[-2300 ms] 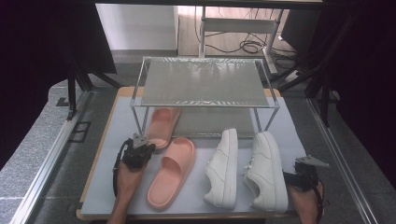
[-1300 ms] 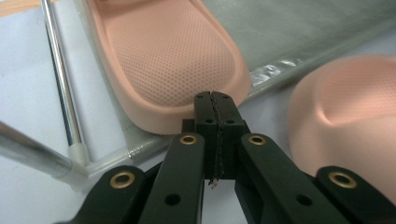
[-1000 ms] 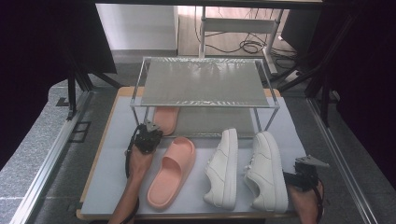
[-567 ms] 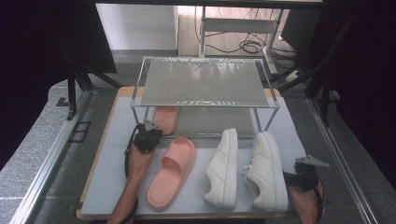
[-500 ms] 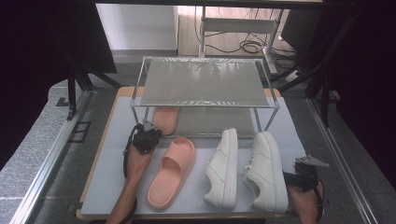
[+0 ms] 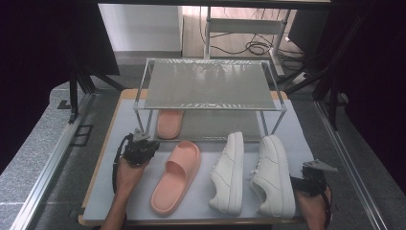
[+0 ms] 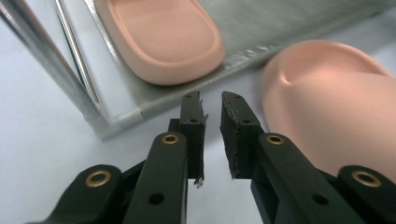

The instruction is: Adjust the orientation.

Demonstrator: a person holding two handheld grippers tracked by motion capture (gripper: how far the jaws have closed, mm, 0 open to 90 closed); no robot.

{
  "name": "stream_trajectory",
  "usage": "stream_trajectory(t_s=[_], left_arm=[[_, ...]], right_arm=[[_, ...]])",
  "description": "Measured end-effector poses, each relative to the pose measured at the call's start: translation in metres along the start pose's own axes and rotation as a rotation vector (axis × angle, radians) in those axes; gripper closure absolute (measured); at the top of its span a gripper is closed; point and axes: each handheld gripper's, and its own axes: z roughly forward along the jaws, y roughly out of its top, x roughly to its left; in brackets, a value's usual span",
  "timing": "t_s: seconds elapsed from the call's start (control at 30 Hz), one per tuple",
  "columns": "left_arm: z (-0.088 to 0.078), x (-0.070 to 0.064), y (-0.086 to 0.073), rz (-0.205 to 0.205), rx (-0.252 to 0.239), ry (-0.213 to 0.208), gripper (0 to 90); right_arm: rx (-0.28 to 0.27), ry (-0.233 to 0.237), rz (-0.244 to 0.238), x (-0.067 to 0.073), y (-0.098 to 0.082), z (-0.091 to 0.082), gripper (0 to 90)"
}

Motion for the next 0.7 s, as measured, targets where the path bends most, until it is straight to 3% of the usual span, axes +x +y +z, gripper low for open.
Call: stream_trajectory(t_s=[0.37,0.7], left_arm=[[-0.034,-0.014,-0.011,0.011,-0.004,-0.081,75.9],[-0.053,-0.029,-0.015,0.037,0.000,-0.146,71.4]], right_arm=[[0.000,0.000,0.000,0.000,0.000,0.000,17.0],[0.000,0.000,0.000,0.000,0.000,0.000,17.0]])
